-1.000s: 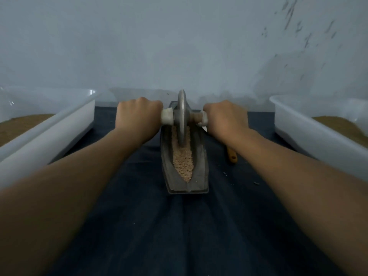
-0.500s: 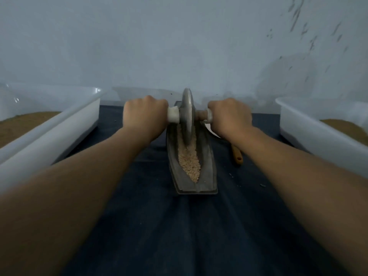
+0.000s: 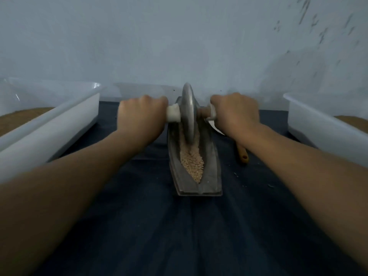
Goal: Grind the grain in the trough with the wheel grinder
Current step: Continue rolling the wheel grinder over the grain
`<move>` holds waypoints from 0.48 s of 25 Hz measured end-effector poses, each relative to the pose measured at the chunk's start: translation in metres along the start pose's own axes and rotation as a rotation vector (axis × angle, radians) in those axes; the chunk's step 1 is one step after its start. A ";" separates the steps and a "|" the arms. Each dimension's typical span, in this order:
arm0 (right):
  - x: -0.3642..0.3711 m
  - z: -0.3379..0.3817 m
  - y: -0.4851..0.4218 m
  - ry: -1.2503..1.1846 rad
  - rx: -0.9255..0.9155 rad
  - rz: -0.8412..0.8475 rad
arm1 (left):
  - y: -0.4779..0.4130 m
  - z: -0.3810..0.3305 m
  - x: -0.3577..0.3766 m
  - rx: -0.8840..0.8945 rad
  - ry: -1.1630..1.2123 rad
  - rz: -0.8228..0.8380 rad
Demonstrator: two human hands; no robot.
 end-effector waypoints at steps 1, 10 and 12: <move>0.005 0.000 -0.010 -0.041 0.049 0.054 | -0.014 -0.002 0.006 -0.009 0.004 0.029; -0.046 -0.009 0.049 0.057 -0.175 -0.165 | 0.036 0.009 -0.040 0.154 0.098 -0.160; -0.030 -0.007 0.038 0.084 -0.123 -0.111 | 0.030 0.007 -0.027 0.110 0.064 -0.118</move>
Point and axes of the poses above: each hand's wrist, its own y-axis away from the middle knuckle, its own x-axis out of the palm, z = x × y, the point moved 6 cm from there along -y, towards the middle knuckle, and after that the axes turned 15 degrees about -z, right-handed, at the moved point
